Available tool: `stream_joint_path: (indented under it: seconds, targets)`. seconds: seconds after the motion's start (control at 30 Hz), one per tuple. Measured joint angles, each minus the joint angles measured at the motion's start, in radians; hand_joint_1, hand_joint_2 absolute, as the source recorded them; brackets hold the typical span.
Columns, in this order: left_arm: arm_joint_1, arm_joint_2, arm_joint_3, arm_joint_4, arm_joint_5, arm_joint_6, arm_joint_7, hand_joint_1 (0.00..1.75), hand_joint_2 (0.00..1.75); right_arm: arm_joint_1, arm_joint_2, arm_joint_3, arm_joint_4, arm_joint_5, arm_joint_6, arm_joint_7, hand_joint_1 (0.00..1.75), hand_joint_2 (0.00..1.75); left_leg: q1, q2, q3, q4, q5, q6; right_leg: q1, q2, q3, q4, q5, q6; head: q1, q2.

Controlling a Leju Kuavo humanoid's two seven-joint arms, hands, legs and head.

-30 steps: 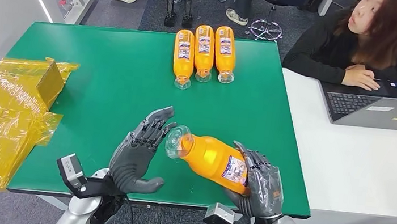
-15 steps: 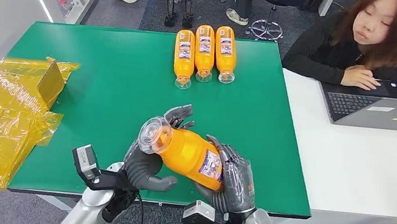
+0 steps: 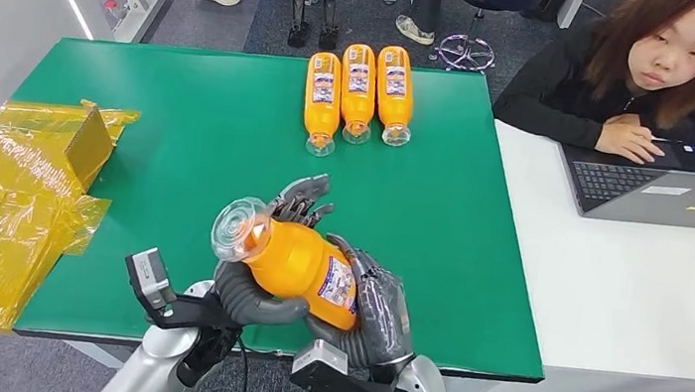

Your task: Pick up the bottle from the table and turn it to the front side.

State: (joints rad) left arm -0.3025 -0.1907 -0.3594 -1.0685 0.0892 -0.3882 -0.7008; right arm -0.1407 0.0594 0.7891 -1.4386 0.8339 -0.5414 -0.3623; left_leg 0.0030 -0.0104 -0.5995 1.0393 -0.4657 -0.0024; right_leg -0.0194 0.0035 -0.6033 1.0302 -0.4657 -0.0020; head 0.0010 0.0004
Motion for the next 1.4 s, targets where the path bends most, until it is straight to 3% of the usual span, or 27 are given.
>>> stream_joint_path:
  seconds: [0.03,0.1,0.13,0.57,1.07,1.2,1.4]
  targets:
    - [-0.001,0.003,0.002,0.000,0.000,0.003,0.000,0.79,1.75,-0.003,0.004,0.002,0.006,-0.002,0.004,-0.002,1.75,1.75,0.000,0.000,0.000,0.000,0.000,0.000,0.000,0.000,0.000,0.000,0.000,0.000,0.000,0.000]
    - [-0.004,0.009,0.006,0.000,-0.004,0.008,0.003,1.65,1.75,-0.009,0.011,0.004,0.018,-0.008,0.015,-0.005,1.75,1.75,0.000,0.000,0.000,0.000,0.000,0.000,0.000,0.000,0.000,0.000,0.000,0.000,0.000,0.000]
    - [-0.005,0.011,0.009,0.000,-0.007,0.011,0.006,1.74,1.75,-0.011,0.014,0.004,0.023,-0.012,0.023,-0.006,1.75,1.75,0.000,0.000,0.000,0.000,0.000,0.000,0.000,0.000,0.000,0.000,0.000,0.000,0.000,0.000]
    - [-0.010,0.026,0.044,-0.009,-0.020,0.019,0.011,1.75,1.75,-0.033,0.054,0.007,0.077,-0.032,0.055,-0.017,1.75,1.75,0.000,0.000,0.000,0.000,0.000,0.000,0.000,0.000,0.000,0.000,0.000,0.000,0.000,0.000]
    - [-0.008,0.028,0.049,-0.009,-0.026,0.021,0.012,1.75,1.75,-0.034,0.061,0.010,0.093,-0.032,0.056,-0.021,1.75,1.75,0.000,0.000,0.000,0.000,0.000,0.000,0.000,0.000,0.000,0.000,0.000,0.000,0.000,0.000]
    - [0.002,0.029,0.050,-0.021,-0.026,0.025,0.012,1.75,1.75,-0.030,0.061,0.010,0.093,-0.032,0.056,-0.025,0.02,1.75,0.000,0.000,0.000,0.000,0.000,0.000,0.000,0.000,0.000,0.000,0.000,0.000,0.000,0.000]
    - [0.022,0.032,0.061,-0.049,-0.033,0.041,0.022,1.75,1.75,-0.019,0.060,0.009,0.092,-0.042,0.071,-0.031,0.00,1.75,0.000,0.000,0.000,0.000,0.000,0.000,0.000,0.000,0.000,0.000,0.000,0.000,0.000,0.000]
